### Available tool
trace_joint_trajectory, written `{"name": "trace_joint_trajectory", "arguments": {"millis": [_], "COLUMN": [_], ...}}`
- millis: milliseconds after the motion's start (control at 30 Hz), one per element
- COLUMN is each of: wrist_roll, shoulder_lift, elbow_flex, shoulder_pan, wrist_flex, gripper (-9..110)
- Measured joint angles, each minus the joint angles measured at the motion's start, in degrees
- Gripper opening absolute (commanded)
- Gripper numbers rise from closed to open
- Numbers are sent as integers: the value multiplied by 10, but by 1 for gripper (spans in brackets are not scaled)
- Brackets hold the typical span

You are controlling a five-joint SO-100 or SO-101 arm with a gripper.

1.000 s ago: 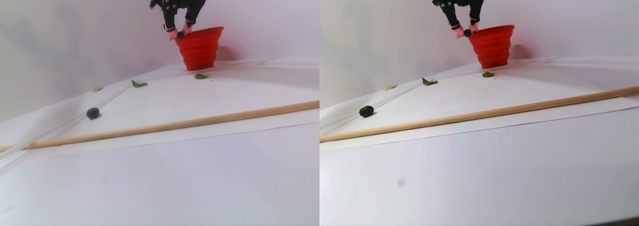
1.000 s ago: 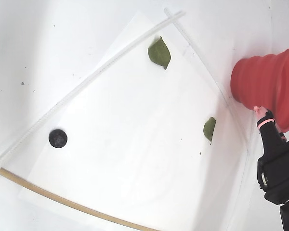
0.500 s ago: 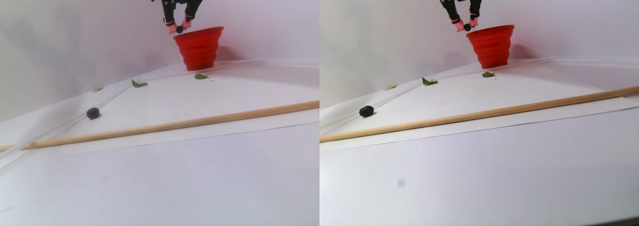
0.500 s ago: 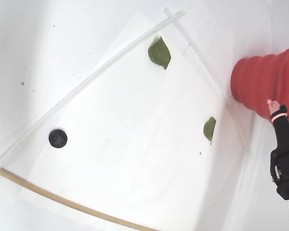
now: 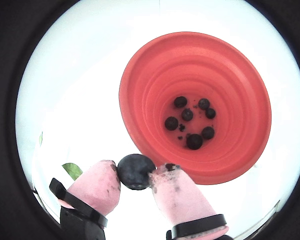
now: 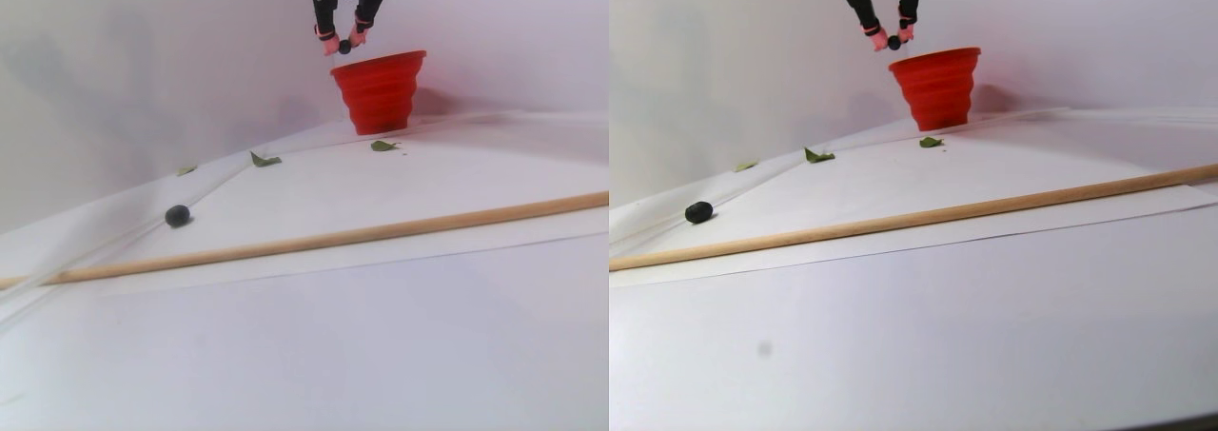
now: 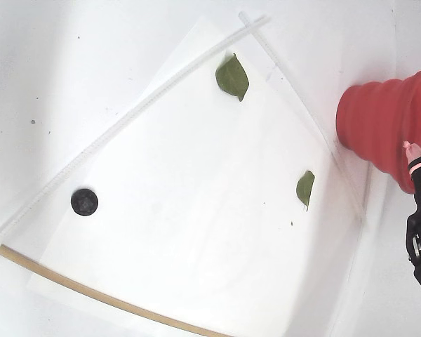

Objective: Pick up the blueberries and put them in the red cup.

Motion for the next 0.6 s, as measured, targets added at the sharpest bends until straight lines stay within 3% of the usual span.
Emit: {"name": "trace_joint_trajectory", "arguments": {"millis": [600], "wrist_roll": [10], "shoulder_lift": [-50], "elbow_flex": [-40], "shoulder_pan": [40], "wrist_flex": [-14], "gripper": [15]}}
